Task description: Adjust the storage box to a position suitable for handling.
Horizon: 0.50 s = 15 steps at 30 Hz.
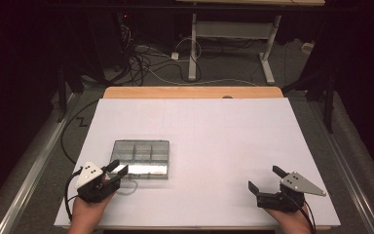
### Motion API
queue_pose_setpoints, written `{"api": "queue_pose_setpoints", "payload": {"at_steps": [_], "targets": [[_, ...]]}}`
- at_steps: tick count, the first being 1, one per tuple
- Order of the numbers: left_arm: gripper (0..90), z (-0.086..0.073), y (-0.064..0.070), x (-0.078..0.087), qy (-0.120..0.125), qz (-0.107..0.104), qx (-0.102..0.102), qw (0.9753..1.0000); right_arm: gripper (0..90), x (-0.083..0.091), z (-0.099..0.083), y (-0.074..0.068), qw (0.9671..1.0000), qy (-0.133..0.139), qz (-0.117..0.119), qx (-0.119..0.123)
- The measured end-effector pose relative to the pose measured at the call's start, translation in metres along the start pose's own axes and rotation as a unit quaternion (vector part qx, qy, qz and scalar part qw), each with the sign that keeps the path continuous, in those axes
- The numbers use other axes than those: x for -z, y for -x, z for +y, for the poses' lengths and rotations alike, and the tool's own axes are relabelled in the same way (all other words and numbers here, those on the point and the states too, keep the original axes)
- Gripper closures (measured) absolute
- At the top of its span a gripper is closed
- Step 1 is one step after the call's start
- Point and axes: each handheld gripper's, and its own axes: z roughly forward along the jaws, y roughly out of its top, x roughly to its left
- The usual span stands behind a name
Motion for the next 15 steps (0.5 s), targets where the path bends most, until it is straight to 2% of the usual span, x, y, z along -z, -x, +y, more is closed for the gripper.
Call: {"api": "queue_pose_setpoints", "payload": {"at_steps": [4,6,14,15], "targets": [[62.2,0.0,-0.004,0.0,-0.007,-0.006,0.009,0.9999,0.5,0.0,0.0,0.0,1.0,0.001,-0.001,0.001],[67.9,0.0,-0.006,0.001,-0.009,-0.007,0.011,0.9999,0.5,0.0,0.0,0.001,1.0,0.0,-0.001,-0.002],[79.7,-0.001,-0.015,0.003,-0.017,-0.016,0.015,0.9996,0.5,0.001,0.001,0.001,1.0,0.001,-0.001,-0.001],[83.3,-0.001,-0.016,0.003,-0.017,-0.014,0.014,0.9997,0.5,0.001,0.001,0.001,1.0,0.001,-0.001,-0.001]]}}
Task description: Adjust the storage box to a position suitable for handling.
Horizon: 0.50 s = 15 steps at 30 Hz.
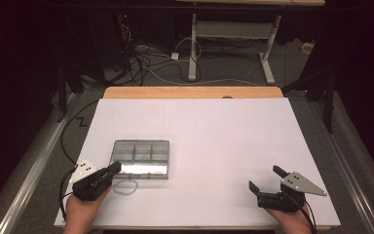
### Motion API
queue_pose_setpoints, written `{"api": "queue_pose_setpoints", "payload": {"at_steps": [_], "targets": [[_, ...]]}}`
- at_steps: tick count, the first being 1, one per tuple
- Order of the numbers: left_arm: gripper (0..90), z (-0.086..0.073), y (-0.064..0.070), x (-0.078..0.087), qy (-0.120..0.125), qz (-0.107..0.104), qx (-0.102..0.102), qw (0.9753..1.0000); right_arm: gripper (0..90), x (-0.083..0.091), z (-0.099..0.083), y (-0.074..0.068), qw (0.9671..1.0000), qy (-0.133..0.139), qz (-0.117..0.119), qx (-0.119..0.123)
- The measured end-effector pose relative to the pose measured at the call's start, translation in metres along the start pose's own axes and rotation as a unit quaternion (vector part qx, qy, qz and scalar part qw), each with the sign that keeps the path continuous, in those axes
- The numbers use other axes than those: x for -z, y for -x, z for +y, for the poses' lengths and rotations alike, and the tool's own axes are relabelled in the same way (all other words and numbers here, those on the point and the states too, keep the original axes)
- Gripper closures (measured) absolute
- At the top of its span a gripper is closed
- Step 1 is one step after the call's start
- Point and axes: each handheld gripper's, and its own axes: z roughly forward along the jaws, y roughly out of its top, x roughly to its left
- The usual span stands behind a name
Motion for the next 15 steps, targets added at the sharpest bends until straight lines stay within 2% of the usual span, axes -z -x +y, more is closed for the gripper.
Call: {"api": "queue_pose_setpoints", "payload": {"at_steps": [3,6,15], "targets": [[87.7,0.0,-0.004,0.002,0.001,0.008,0.005,1.0,0.5,0.0,0.0,0.0,1.0,0.0,0.0,0.0],[87.7,0.0,-0.01,0.004,-0.006,0.014,0.01,0.9998,0.5,0.0,0.0,0.0,1.0,0.0,0.0,0.0],[87.8,-0.004,-0.03,0.012,0.0,0.036,0.032,0.9988,0.5,-0.001,0.0,0.0,1.0,0.0,0.0,0.002]]}}
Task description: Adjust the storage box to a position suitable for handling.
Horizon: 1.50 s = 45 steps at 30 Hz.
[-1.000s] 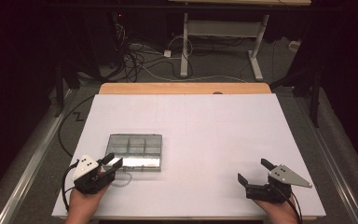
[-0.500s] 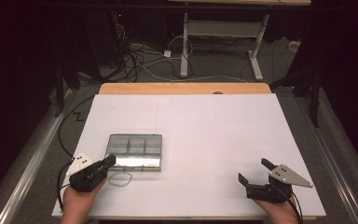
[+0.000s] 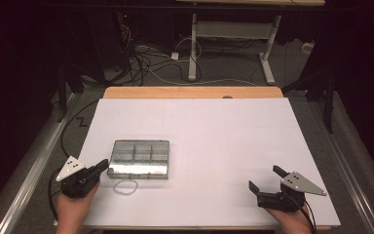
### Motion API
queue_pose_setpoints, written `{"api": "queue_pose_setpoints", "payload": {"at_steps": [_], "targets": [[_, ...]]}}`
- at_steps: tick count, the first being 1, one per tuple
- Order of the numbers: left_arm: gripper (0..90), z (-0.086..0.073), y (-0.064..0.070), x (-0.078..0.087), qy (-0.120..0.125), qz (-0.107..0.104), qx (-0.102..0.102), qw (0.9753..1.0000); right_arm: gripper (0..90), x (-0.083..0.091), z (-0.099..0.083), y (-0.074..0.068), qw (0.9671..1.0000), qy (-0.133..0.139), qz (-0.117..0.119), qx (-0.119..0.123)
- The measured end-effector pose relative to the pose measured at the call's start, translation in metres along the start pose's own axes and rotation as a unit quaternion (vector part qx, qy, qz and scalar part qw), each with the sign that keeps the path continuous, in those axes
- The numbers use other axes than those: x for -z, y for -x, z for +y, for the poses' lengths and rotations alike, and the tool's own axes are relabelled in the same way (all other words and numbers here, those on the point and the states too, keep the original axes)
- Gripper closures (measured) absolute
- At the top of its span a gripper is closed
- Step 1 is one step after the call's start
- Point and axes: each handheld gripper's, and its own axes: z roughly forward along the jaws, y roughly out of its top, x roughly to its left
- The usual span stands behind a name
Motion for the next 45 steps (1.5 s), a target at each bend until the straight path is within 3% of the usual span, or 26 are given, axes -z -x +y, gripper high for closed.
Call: {"api": "queue_pose_setpoints", "payload": {"at_steps": [5,11,12,15,18,21,25,29,45], "targets": [[87.8,-0.003,-0.009,-0.001,-0.006,0.008,0.006,0.9999,0.5,0.0,0.0,0.0,1.0,0.0,0.001,0.0],[87.8,-0.001,-0.019,-0.009,-0.023,0.015,0.029,0.9992,0.5,-0.001,-0.001,-0.001,1.0,-0.002,0.001,-0.002],[87.8,0.002,-0.023,-0.016,-0.038,0.022,0.032,0.9985,0.5,-0.001,-0.001,0.0,1.0,-0.001,0.001,-0.003],[87.8,0.004,-0.028,-0.023,-0.054,0.026,0.034,0.9976,0.5,-0.001,-0.001,0.0,1.0,-0.001,0.001,-0.003],[87.8,0.008,-0.034,-0.039,-0.082,0.032,0.026,0.9958,0.5,-0.001,-0.002,0.001,1.0,-0.002,0.0,-0.004],[87.8,0.008,-0.039,-0.044,-0.083,0.024,0.04,0.9954,0.5,-0.001,-0.002,0.001,1.0,-0.002,0.001,-0.003],[87.8,0.012,-0.042,-0.055,-0.096,0.026,0.03,0.9946,0.5,-0.002,-0.002,0.001,1.0,-0.002,0.0,-0.004],[87.8,0.017,-0.046,-0.062,-0.096,0.018,0.04,0.9944,0.5,-0.002,-0.002,0.001,1.0,-0.002,0.0,-0.004],[87.8,0.036,-0.031,-0.082,-0.119,0.003,0.017,0.9928,0.5,-0.001,-0.003,0.001,1.0,-0.002,0.001,-0.004]]}}
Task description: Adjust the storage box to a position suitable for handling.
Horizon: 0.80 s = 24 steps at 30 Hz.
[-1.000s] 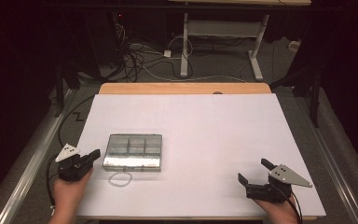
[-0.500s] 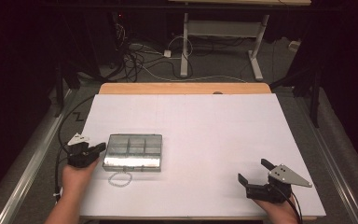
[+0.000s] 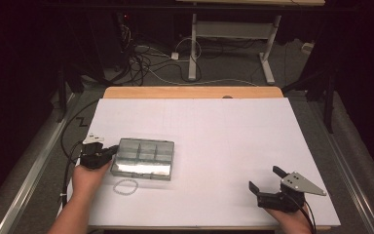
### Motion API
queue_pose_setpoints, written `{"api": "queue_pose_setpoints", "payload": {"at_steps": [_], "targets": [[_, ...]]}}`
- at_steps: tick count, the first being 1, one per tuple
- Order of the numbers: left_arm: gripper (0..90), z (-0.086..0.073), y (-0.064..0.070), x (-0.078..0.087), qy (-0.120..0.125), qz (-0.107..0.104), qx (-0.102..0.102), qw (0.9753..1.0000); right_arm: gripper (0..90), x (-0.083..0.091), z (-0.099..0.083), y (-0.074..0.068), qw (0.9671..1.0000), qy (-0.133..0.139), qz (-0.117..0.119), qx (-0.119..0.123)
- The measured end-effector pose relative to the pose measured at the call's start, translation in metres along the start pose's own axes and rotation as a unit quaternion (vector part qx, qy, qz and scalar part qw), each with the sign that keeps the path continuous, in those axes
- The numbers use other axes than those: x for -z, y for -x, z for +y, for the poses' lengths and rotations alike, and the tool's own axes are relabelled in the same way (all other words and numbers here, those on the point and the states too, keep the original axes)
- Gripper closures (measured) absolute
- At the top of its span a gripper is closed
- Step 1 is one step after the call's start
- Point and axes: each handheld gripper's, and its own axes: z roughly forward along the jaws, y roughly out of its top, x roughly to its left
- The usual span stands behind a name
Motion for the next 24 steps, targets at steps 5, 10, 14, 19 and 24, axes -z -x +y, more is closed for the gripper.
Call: {"api": "queue_pose_setpoints", "payload": {"at_steps": [5,10,14,19,24], "targets": [[87.8,0.007,0.012,-0.005,-0.008,-0.008,-0.014,0.9998,0.5,0.0,0.0,-0.001,1.0,-0.001,0.001,-0.002],[87.8,0.01,0.024,-0.011,-0.007,-0.022,-0.019,0.9996,0.6,0.0,0.0,-0.001,1.0,-0.001,0.002,-0.001],[87.8,0.008,0.034,-0.015,-0.013,-0.034,-0.029,0.9989,0.7,-0.001,0.0,-0.002,1.0,-0.003,0.003,-0.002],[87.8,0.004,0.049,-0.016,-0.022,-0.049,-0.044,0.9976,0.8,-0.001,0.0,-0.003,1.0,-0.003,0.003,-0.001],[87.8,-0.001,0.068,-0.016,-0.026,-0.067,-0.063,0.9954,0.8,-0.002,0.0,-0.003,1.0,-0.002,0.004,0.0]]}}
